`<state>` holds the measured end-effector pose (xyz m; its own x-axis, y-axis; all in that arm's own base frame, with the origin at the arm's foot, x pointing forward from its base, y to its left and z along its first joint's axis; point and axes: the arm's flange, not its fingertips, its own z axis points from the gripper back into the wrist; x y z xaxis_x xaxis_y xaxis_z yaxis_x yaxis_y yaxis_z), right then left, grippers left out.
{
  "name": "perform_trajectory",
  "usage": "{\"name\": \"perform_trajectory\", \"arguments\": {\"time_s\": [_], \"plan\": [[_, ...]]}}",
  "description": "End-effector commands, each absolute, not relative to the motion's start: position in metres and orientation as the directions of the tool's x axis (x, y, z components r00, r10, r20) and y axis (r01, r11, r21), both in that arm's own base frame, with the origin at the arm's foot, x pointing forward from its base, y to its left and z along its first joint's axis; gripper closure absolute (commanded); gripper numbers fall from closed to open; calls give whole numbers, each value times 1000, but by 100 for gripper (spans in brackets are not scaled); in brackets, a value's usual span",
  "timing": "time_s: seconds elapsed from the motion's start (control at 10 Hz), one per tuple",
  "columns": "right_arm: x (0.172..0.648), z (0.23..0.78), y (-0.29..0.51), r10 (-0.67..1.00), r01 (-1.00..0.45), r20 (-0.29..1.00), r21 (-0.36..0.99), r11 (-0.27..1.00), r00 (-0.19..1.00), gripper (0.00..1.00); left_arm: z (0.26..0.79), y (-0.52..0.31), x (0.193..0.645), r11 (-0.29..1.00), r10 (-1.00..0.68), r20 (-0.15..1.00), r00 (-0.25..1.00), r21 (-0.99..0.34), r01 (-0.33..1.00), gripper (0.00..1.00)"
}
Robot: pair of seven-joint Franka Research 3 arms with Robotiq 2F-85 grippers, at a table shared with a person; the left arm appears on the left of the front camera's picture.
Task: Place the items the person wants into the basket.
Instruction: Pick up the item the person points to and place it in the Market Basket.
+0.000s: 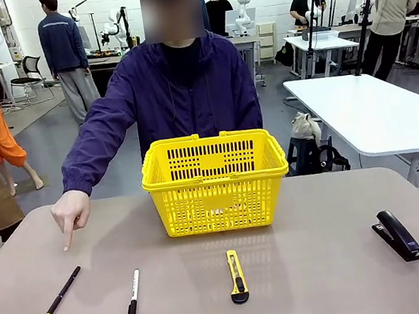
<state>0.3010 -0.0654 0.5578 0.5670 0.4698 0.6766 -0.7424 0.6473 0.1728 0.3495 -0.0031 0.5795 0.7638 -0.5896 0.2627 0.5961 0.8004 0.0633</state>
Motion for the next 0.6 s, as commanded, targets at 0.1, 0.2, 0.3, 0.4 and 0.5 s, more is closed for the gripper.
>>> {"name": "perform_trajectory", "arguments": {"time_s": [0.1,0.2,0.3,0.4,0.5], "plan": [[302,557,-67,468,-742,674,182,646,572,0,505,-17,370,868,-495,154,855,44,494,0],[302,557,-67,468,-742,674,182,646,572,0,484,-21,374,895,-445,192,875,63,441,0],[302,557,-67,468,-742,674,182,646,572,0,468,-24,377,914,-406,217,888,76,400,0],[302,557,-67,468,-742,674,182,646,572,0,454,-25,378,923,-385,218,897,78,378,0],[302,557,-67,468,-742,674,182,646,572,0,444,-24,378,923,-386,193,902,79,378,0]]}}
